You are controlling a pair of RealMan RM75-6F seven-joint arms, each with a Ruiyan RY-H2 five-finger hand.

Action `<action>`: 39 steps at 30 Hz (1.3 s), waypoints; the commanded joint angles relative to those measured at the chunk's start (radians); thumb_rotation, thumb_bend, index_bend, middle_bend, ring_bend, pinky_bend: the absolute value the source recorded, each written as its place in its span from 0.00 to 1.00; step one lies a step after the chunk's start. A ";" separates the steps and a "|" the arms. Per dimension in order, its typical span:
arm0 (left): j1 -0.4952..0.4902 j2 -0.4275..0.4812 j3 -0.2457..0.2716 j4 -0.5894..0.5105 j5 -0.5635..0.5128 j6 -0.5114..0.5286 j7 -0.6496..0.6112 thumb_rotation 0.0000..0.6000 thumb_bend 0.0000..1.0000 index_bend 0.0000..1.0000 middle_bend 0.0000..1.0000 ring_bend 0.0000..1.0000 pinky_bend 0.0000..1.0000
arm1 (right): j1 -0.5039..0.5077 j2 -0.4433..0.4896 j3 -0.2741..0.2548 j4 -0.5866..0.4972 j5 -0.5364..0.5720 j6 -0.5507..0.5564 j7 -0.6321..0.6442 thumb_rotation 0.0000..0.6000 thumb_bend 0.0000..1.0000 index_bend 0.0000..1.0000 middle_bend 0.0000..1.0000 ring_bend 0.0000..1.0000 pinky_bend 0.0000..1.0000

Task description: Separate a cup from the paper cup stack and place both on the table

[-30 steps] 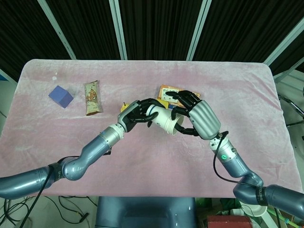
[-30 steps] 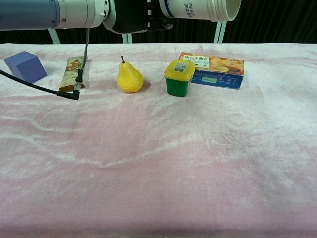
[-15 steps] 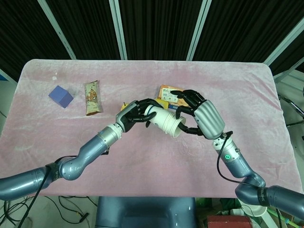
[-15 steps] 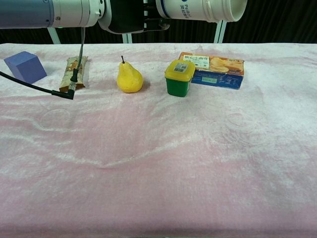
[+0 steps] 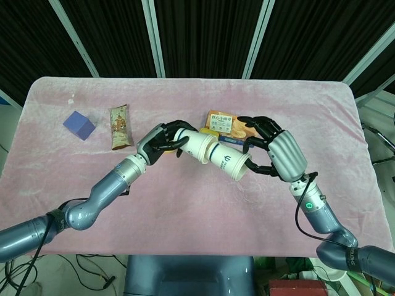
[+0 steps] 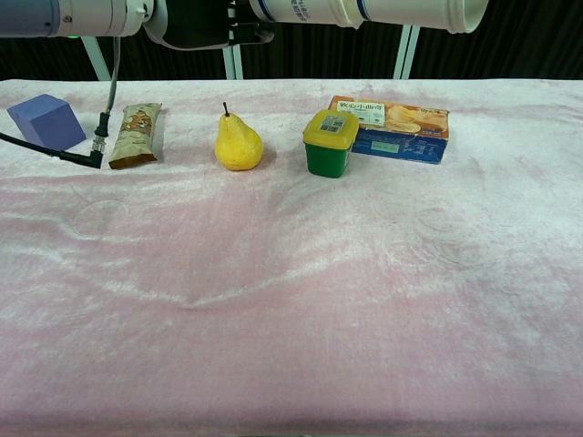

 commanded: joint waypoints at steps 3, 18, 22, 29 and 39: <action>0.007 0.040 0.016 -0.010 0.020 0.011 0.046 1.00 0.47 0.53 0.51 0.41 0.69 | -0.013 0.024 -0.011 -0.010 0.004 -0.006 0.018 1.00 0.47 0.96 0.17 0.27 0.19; -0.050 0.313 0.304 -0.170 0.067 0.290 0.786 1.00 0.47 0.53 0.51 0.39 0.69 | -0.013 0.195 -0.124 -0.052 0.040 -0.271 0.021 1.00 0.47 0.97 0.16 0.27 0.19; -0.074 0.339 0.385 -0.212 0.045 0.409 1.055 1.00 0.47 0.53 0.51 0.38 0.69 | 0.022 0.243 -0.145 -0.092 0.059 -0.394 -0.006 1.00 0.47 0.97 0.16 0.27 0.19; -0.083 0.315 0.546 -0.211 0.048 0.517 1.403 1.00 0.47 0.52 0.50 0.38 0.69 | 0.117 0.279 -0.163 -0.156 0.156 -0.662 -0.115 1.00 0.47 0.97 0.13 0.27 0.19; -0.053 0.208 0.591 -0.082 0.091 0.524 1.353 1.00 0.47 0.52 0.50 0.38 0.69 | 0.168 0.218 -0.162 -0.144 0.328 -0.771 -0.359 1.00 0.47 0.97 0.10 0.27 0.19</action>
